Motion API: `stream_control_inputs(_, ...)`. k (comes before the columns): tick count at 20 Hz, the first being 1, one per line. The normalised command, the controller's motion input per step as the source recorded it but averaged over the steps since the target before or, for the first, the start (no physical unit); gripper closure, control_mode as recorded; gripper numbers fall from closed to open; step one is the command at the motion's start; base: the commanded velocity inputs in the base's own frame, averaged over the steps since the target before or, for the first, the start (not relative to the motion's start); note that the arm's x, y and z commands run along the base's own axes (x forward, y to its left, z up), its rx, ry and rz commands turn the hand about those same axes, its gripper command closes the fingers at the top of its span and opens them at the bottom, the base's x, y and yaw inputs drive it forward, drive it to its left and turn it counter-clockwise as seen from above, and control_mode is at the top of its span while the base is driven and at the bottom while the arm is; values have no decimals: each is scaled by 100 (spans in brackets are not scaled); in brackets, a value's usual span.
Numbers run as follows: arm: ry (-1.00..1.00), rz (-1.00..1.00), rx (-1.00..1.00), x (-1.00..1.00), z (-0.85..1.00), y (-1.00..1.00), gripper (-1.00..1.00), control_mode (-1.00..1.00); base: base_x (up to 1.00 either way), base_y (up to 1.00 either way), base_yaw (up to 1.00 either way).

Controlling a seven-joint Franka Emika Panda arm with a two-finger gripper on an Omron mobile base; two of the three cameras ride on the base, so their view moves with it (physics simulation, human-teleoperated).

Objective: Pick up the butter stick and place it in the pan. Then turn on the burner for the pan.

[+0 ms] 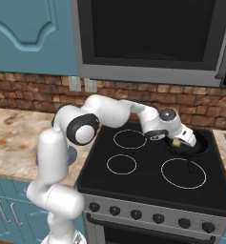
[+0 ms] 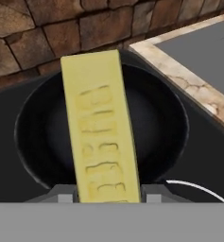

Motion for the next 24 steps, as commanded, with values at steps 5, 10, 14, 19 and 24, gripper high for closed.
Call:
stream_control_inputs(5,0,4,0,21,-16,0,100,-100,0,0,0)
stream_control_inputs(10,2,3,0,20,-18,0,-100,-100,0,0,0)
stream_control_inputs(14,1,1,0,13,-8,-1,-100,-100,0,0,0)
stream_control_inputs(19,0,0,0,5,0,-6,-100,-100,0,0,0)
stream_control_inputs(24,0,0,0,-1,1,-3,-100,-100,0,0,0)
